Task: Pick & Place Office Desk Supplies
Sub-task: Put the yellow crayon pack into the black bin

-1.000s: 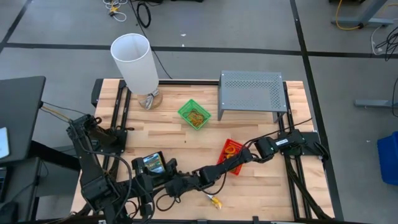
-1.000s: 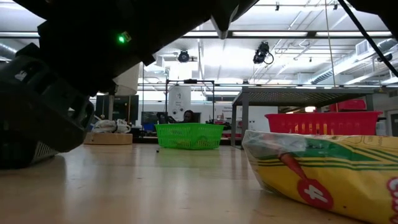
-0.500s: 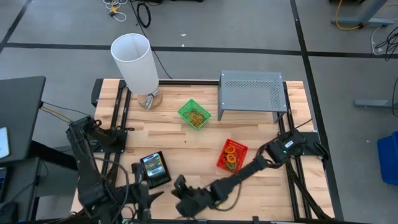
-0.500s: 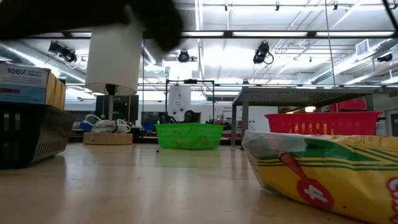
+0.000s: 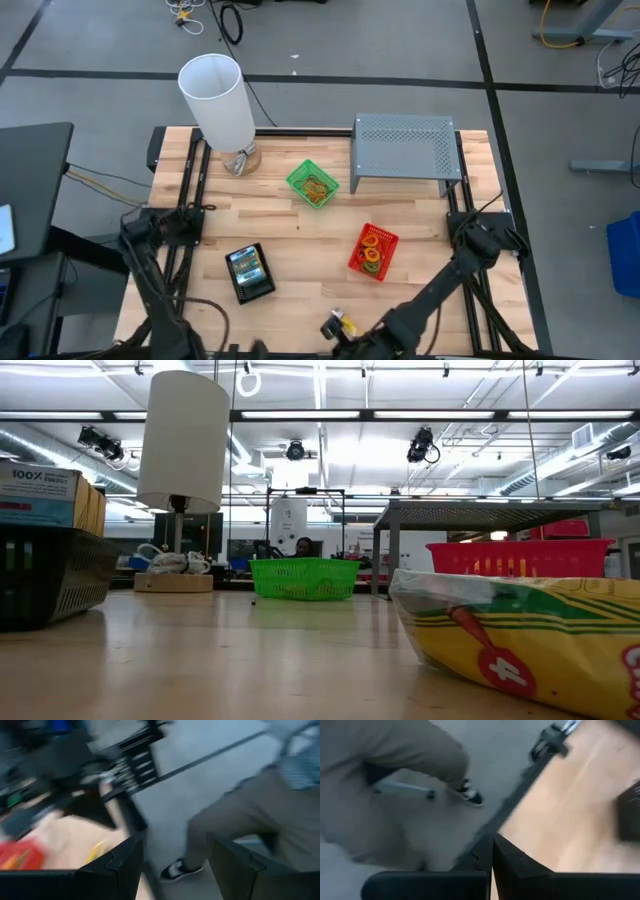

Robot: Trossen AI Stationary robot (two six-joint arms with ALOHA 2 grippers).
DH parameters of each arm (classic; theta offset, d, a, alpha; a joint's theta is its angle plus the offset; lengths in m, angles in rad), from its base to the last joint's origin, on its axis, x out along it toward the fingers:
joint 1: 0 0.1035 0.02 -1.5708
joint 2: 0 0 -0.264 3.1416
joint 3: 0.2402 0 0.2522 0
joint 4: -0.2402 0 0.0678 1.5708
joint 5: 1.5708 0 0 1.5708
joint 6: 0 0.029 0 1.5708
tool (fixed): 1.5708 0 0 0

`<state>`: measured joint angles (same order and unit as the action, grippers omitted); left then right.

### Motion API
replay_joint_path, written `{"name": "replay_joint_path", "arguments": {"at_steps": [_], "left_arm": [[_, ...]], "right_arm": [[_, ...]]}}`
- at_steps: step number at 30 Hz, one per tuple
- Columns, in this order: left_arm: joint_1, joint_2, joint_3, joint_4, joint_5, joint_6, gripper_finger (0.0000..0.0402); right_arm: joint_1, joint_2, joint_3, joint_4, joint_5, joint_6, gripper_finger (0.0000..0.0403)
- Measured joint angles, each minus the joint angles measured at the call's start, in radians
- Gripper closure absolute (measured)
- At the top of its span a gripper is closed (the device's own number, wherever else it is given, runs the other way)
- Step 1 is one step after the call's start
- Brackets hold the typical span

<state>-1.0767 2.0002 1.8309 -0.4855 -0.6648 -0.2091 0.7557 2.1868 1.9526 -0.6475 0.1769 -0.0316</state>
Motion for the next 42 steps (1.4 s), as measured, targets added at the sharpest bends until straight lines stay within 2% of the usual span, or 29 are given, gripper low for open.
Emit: {"name": "replay_joint_path", "arguments": {"at_steps": [2, 8, 14, 21, 26, 33, 35, 39, 42], "left_arm": [[0.014, 0.023, 0.000, 0.069, 0.065, 0.062, 0.0187], [0.078, 0.079, 0.000, 0.173, 0.146, 0.188, 0.0197], [0.205, 0.125, 0.000, 0.302, 0.419, 0.348, 0.0213], [0.381, 0.141, 0.000, 0.294, 0.547, 0.458, 0.0220], [0.507, 0.141, 0.000, 0.294, 0.717, 0.482, 0.0220], [0.655, 0.141, 0.000, 0.297, 0.788, 0.486, 0.0220], [0.685, 0.141, 0.000, 0.345, 0.802, 0.478, 0.0220], [0.701, 0.121, 0.000, 0.503, 0.815, 0.505, 0.0220], [0.702, 0.059, 0.000, 0.529, 0.767, 0.553, 0.0220]], "right_arm": [[0.015, -0.007, 0.000, -0.023, -0.025, 0.064, 0.0394], [0.073, -0.010, 0.000, -0.097, -0.023, 0.219, 0.0394], [0.128, -0.010, -0.020, -0.128, -0.024, 0.355, 0.0394], [0.168, -0.010, -0.141, -0.111, 0.015, 0.515, 0.0394], [0.181, -0.008, -0.252, -0.043, 0.067, 0.577, 0.0394], [0.176, -0.008, -0.352, 0.044, 0.081, 0.604, 0.0394], [0.176, -0.008, -0.372, 0.060, 0.082, 0.604, 0.0394], [0.177, -0.008, -0.389, 0.103, 0.092, 0.604, 0.0394], [0.176, -0.008, -0.390, 0.102, 0.108, 0.602, 0.0394]]}}
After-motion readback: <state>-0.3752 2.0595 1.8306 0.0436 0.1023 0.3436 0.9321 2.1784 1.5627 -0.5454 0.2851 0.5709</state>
